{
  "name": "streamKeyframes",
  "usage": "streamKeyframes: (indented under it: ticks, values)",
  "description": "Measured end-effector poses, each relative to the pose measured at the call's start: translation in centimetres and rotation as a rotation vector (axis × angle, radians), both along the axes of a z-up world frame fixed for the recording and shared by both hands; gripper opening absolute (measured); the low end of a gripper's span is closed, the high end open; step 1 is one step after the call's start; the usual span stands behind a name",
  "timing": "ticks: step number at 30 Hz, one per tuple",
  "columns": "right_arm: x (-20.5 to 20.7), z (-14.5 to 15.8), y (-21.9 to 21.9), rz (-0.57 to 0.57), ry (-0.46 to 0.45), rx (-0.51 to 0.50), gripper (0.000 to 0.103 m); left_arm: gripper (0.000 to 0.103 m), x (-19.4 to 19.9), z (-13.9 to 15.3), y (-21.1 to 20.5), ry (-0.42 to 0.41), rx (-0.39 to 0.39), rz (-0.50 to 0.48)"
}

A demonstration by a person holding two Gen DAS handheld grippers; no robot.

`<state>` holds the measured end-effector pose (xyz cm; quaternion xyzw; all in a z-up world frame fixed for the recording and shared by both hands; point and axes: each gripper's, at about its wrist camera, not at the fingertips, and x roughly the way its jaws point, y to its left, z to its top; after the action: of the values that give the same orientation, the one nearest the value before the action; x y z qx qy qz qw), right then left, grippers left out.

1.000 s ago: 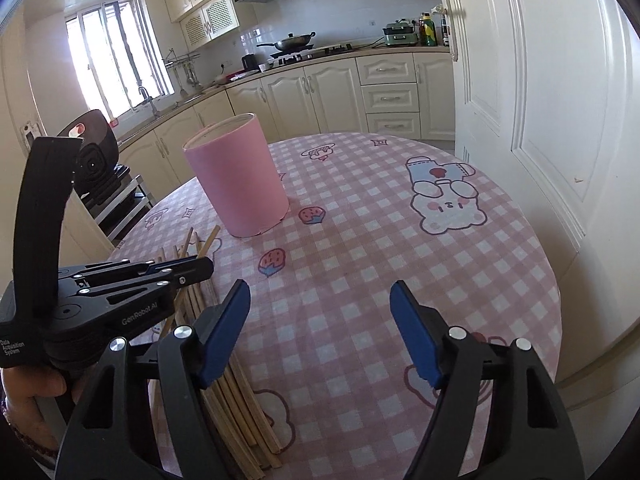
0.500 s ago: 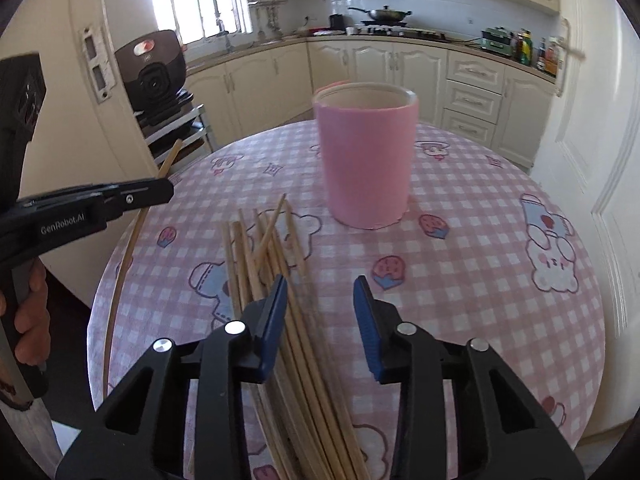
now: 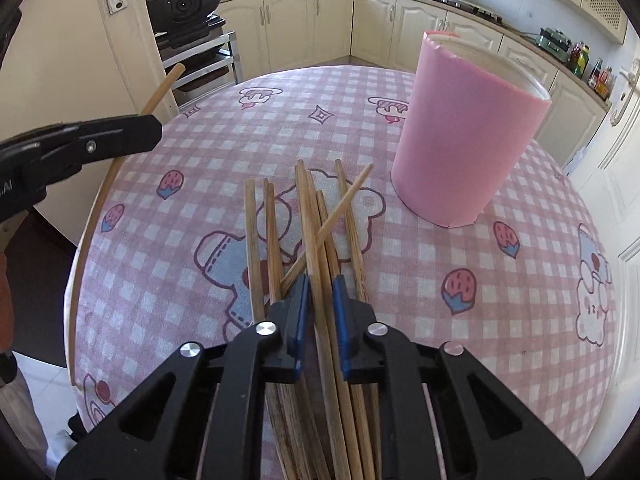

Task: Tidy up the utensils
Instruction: 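Grasp a chopstick from the pile with the right tool while the left lifts its chopstick, then lower both held chopsticks into the pink cup and open both tools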

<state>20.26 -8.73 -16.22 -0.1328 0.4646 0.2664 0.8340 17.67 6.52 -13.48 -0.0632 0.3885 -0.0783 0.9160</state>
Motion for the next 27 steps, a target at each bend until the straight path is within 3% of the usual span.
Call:
streamKeyframes:
  ticks: [8,20,27]
  values:
    - [-0.2,2.7,-1.6,-0.015,-0.012,0.116,0.004,0.006,0.0,1.7,-1.0,-0.020,-0.021,-0.043]
    - [-1.4,10.1,-5.1,-0.032,-0.169,0.330,0.004,0.006,-0.5,8.0,-3.4,-0.120,-0.093,-0.160]
    - [-1.5,12.4,-6.8,-0.059,-0.240,0.388,0.004,0.006,-0.2,12.1,-5.6,-0.215,-0.035,-0.189]
